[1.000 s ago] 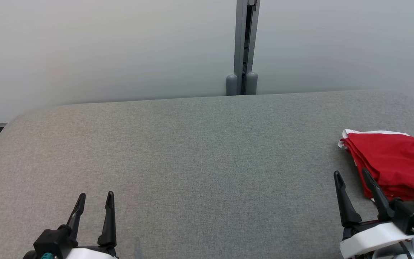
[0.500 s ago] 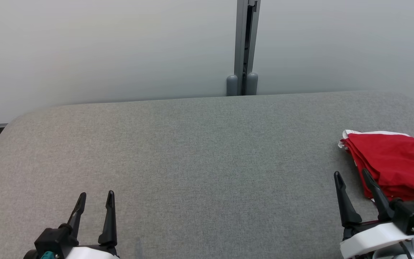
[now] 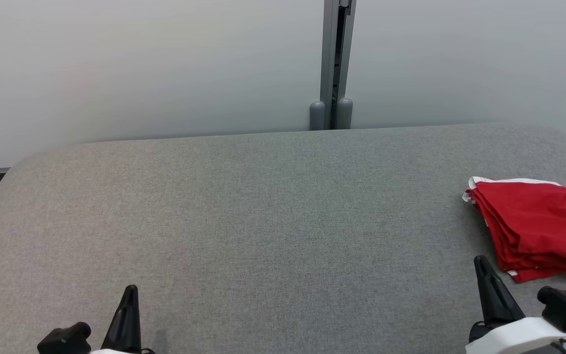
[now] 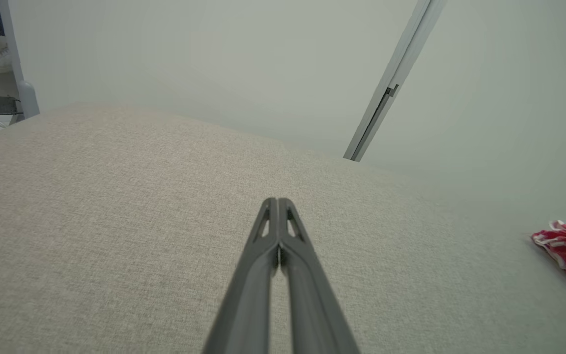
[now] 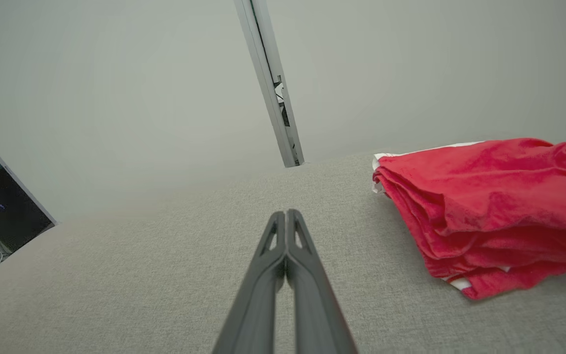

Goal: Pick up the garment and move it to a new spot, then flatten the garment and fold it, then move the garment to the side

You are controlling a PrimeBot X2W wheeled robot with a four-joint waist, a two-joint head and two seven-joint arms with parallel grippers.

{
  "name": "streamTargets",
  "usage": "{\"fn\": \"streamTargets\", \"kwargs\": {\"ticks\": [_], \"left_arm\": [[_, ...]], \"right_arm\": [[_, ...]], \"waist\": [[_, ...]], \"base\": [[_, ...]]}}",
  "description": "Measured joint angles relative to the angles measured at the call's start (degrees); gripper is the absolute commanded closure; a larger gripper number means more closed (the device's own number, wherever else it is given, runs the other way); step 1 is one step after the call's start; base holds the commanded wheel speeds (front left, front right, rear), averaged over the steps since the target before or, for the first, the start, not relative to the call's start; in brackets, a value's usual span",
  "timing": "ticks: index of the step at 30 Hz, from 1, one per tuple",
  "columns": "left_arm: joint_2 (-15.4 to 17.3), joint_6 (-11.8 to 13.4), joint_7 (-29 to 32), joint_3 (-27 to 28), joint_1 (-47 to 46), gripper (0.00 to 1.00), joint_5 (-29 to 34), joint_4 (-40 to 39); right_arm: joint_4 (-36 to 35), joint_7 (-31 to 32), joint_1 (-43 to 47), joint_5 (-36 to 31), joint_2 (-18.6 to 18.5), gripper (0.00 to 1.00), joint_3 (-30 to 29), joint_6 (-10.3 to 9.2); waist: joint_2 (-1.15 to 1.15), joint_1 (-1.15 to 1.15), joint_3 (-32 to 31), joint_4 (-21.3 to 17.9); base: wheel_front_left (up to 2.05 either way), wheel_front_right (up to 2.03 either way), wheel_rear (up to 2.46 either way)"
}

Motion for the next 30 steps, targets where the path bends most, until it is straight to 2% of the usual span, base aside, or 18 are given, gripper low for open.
{"fn": "streamTargets", "kwargs": {"ticks": [30], "left_arm": [[0.14,-1.26,6.77,2.13,-3.34,1.00,-26.01,-1.32]], "right_arm": [[-0.59,6.93,-1.75,25.50,1.15,1.00,-4.25,0.00]], "waist": [[0.00,0.00,0.67,0.06]], "base": [[0.00,0.00,0.00]]}}
